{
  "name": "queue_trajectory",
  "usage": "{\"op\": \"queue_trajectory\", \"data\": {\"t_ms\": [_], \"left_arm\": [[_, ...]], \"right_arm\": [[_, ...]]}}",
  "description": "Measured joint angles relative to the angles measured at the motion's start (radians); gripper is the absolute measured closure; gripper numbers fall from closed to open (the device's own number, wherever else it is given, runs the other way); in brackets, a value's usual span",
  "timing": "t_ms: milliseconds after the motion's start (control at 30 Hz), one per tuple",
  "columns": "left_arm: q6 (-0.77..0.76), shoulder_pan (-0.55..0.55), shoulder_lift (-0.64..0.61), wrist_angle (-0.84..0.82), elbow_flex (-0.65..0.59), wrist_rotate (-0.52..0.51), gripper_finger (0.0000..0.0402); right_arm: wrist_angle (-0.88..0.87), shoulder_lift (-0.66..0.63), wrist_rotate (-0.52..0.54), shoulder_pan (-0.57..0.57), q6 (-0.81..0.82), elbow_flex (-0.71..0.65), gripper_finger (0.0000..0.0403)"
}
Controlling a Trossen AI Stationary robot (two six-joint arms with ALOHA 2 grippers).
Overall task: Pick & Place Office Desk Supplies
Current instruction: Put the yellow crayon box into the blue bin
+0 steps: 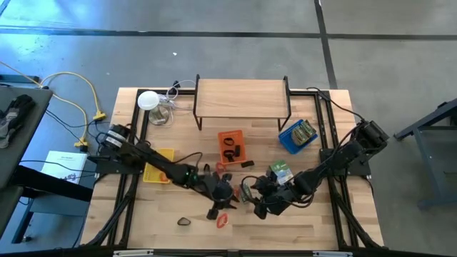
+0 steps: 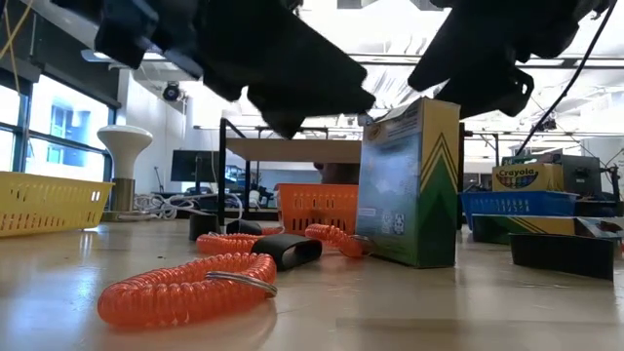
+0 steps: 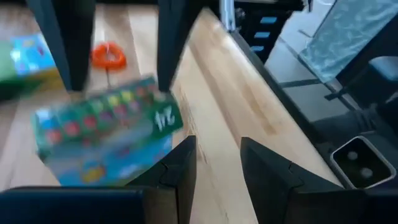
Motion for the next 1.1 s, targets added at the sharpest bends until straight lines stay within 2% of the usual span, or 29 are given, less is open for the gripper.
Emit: {"op": "queue_trajectory", "data": {"t_ms": [200, 433, 700, 1100], "left_arm": [[-0.003, -0.047, 0.066, 0.119, -0.001, -0.081, 0.0281], [-0.002, -0.080, 0.072, 0.127, -0.001, -0.219, 0.0281], [-0.003, -0.071, 0.072, 0.132, -0.001, -0.228, 0.0281], [-0.002, -0.065, 0.072, 0.133, -0.001, -0.228, 0.0281]], "right_arm": [[0.004, 0.000, 0.044, 0.000, 0.044, 0.000, 0.0165], [0.009, 0.000, 0.046, -0.018, 0.076, 0.000, 0.0165], [0.103, 0.031, -0.005, -0.038, 0.041, 0.002, 0.0165], [0.115, 0.051, -0.004, -0.042, 0.004, 0.002, 0.0167]]}}
